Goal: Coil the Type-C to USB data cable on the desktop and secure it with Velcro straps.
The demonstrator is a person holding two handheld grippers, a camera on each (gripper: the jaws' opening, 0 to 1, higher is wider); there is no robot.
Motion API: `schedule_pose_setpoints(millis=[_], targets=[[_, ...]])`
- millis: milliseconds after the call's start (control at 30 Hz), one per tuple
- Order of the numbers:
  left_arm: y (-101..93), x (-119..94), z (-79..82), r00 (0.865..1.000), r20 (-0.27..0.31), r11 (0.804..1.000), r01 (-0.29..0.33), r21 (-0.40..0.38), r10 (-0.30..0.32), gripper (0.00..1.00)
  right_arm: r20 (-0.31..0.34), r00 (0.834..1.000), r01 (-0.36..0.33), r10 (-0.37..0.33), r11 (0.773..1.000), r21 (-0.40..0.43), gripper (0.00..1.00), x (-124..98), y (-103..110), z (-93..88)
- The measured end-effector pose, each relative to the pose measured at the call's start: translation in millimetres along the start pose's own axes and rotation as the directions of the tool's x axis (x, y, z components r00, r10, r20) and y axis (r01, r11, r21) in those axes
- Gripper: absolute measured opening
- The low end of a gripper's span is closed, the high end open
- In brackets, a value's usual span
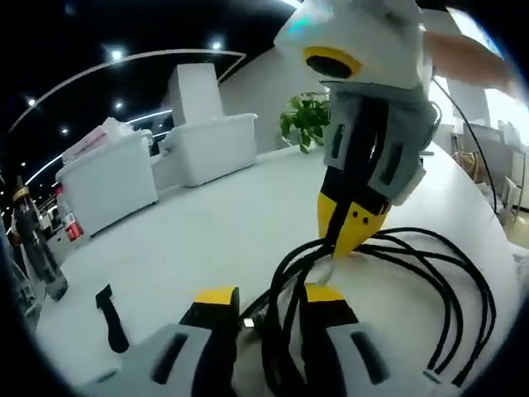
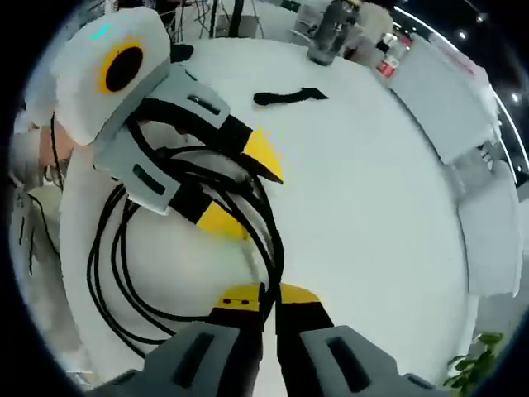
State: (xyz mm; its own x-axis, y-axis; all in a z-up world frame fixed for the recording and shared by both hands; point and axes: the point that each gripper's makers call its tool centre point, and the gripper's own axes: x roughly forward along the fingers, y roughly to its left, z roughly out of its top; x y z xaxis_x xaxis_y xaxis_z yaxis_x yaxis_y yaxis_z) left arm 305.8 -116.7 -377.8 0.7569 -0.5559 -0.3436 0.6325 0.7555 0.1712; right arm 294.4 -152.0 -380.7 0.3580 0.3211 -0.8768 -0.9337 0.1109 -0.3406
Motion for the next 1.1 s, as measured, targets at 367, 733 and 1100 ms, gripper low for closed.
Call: schedule_pose_setpoints(millis=[367, 733, 1100], targets=[[-1.5, -1, -4.0, 0.997, -0.061, 0.999, -0.051, 0.014, 0.052, 0.10, 0.067, 0.997, 0.002, -0.024, 0.950, 0.312, 0.27, -1, -9, 1.0], [9.0, -3, -5.5, 0.964, -0.092, 0.965, -0.239, 0.105, 0.249, 0.08, -0.003, 1.000, 0.021, -0.024, 0.818, 0.575, 0.38, -8, 2, -41.5], [10.0, -6, -2.6, 0.973, -0.075, 0.974, -0.210, 0.088, 0.217, 0.08, -0.006, 1.000, -0.008, 0.014, 0.813, 0.582, 0.38, -9, 9, -42.6]])
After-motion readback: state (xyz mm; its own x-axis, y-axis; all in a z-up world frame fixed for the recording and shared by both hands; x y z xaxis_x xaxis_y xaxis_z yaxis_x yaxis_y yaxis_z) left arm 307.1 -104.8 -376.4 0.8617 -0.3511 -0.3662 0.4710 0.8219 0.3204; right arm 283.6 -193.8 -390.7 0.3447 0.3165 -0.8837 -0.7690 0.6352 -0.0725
